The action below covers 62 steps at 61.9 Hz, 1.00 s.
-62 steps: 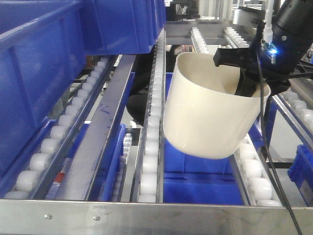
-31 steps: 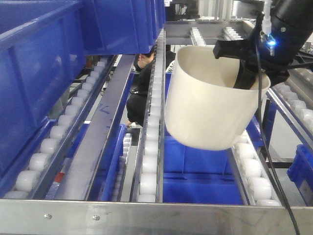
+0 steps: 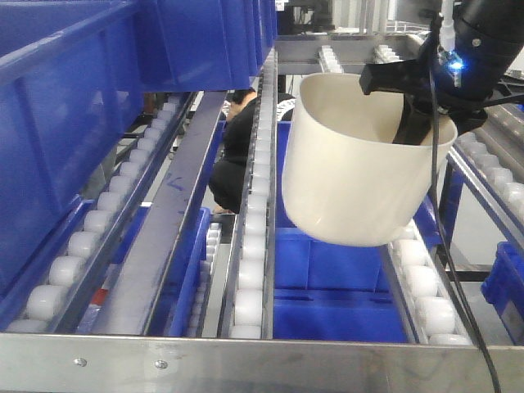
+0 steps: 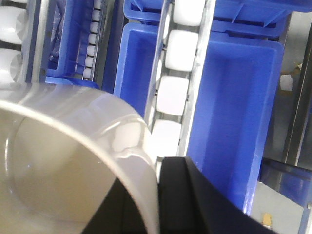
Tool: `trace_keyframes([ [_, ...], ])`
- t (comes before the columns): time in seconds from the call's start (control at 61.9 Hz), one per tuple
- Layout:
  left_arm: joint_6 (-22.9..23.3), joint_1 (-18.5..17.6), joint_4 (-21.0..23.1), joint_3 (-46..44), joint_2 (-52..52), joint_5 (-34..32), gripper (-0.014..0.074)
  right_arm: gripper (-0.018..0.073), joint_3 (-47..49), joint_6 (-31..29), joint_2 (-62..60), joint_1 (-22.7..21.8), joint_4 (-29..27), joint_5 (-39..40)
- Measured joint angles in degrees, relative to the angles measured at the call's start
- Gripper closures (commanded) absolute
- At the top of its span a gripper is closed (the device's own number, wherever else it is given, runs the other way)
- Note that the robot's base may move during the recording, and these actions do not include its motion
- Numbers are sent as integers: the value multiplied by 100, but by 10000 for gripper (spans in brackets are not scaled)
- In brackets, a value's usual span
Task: Move white bin to right shelf second layer
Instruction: 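Lower the white bin onto the roller track with the right gripper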
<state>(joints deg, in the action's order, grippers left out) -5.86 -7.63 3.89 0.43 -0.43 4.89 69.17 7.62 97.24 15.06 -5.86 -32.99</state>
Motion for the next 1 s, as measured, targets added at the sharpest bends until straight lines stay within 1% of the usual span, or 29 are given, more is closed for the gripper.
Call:
trace_keyframes([
  [0.194,0,0,0,0,0,0,512,502,16,0,73,0,0,0],
  [0.484,0,0,0,0,0,0,512,502,28,0,225,165,66,-16],
  [1.001,0,0,0,0,0,0,512,502,38,45,259,159,66,-88],
])
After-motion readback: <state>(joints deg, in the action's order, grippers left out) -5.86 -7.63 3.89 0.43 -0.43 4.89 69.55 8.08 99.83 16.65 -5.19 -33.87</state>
